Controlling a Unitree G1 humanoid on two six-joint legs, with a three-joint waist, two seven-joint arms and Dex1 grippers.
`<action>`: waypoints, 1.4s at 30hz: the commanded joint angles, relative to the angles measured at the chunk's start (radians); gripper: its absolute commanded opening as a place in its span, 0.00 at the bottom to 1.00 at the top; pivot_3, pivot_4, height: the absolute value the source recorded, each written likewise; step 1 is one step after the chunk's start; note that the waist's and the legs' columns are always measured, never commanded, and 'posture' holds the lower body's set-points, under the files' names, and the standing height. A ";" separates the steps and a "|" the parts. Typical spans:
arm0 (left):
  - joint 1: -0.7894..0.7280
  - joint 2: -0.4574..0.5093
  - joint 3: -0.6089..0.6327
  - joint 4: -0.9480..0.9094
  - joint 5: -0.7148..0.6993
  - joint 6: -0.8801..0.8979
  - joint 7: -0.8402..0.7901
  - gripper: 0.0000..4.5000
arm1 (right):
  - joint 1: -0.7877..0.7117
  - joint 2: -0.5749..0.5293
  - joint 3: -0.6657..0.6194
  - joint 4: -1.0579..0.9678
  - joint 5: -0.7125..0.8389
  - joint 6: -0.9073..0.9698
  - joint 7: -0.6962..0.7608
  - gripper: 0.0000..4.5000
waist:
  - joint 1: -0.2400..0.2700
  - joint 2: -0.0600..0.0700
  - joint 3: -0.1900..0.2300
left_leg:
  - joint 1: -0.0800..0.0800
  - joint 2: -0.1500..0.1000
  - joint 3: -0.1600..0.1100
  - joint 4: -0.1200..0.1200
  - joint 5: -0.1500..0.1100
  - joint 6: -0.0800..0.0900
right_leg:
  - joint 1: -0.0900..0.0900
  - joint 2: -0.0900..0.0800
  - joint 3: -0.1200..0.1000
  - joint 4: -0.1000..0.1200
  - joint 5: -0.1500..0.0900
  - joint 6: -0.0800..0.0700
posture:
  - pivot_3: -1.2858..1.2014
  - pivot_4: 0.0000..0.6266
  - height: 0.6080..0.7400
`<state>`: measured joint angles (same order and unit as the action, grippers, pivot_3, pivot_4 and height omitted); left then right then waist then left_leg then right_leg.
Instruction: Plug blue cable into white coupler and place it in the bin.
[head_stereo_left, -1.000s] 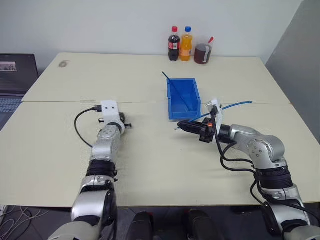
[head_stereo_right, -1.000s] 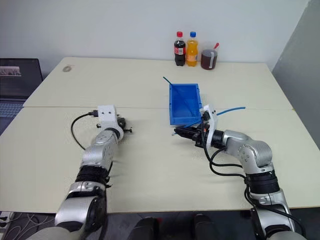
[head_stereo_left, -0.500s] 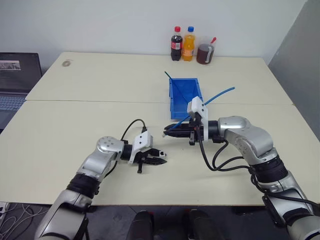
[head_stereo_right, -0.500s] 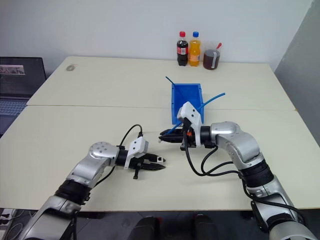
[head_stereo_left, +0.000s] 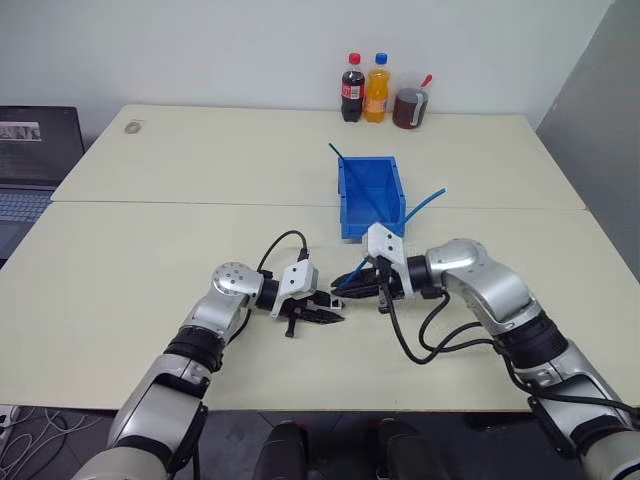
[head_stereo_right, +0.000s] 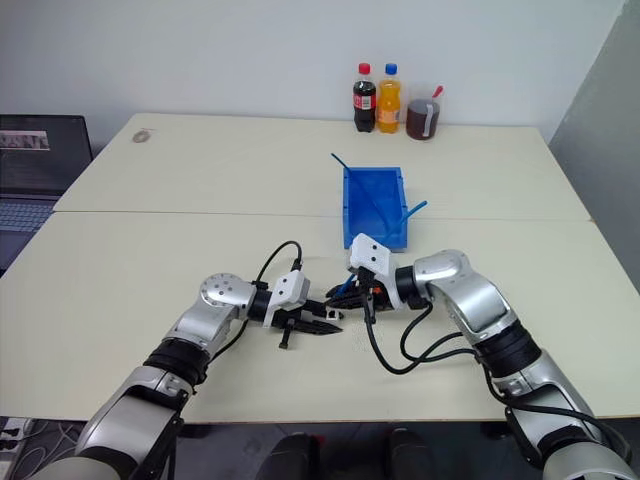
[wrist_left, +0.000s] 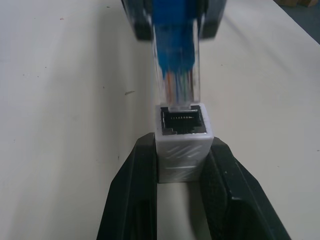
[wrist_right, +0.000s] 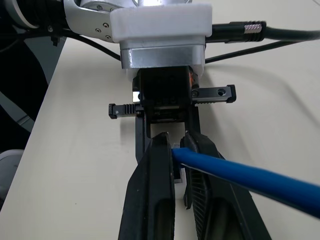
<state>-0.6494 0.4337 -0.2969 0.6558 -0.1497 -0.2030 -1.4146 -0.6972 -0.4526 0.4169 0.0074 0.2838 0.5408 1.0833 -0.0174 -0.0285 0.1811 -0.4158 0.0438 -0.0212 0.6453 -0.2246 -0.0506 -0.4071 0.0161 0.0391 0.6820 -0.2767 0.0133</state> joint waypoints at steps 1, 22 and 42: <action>0.002 -0.013 -0.011 0.015 0.030 0.005 -0.005 0.18 | -0.018 -0.006 0.006 -0.004 -0.035 -0.038 0.023 0.03 | 0.000 0.000 0.000 | 0.000 0.000 0.000 0.000 0.000 0.000 | 0.000 0.000 0.000 0.000 0.000 0.000 | 0.52 0.24 1.00; 0.005 -0.018 0.000 0.002 0.039 0.012 0.008 0.18 | -0.029 0.011 0.071 0.077 -0.167 -0.125 0.088 0.03 | -0.001 0.002 -0.002 | 0.002 0.000 0.000 0.000 0.000 0.000 | 0.001 0.000 0.000 0.001 0.001 -0.002 | 0.52 0.24 1.00; 0.027 -0.018 0.029 -0.053 0.044 0.013 0.060 0.26 | -0.003 0.041 0.083 0.204 -0.245 -0.179 0.095 0.03 | -0.001 0.006 -0.017 | 0.005 0.000 0.000 0.000 0.000 0.000 | 0.004 0.000 0.000 0.001 0.001 -0.002 | 0.52 0.24 1.00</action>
<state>-0.6303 0.4232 -0.2855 0.6334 -0.1063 -0.1848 -1.3800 -0.7334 -0.4150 0.4892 0.1535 0.0602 0.3157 1.2053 -0.0183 -0.0230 0.1643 -0.4096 0.0438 -0.0208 0.6451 -0.2245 -0.0505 -0.4024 0.0164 0.0398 0.6830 -0.2771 0.0139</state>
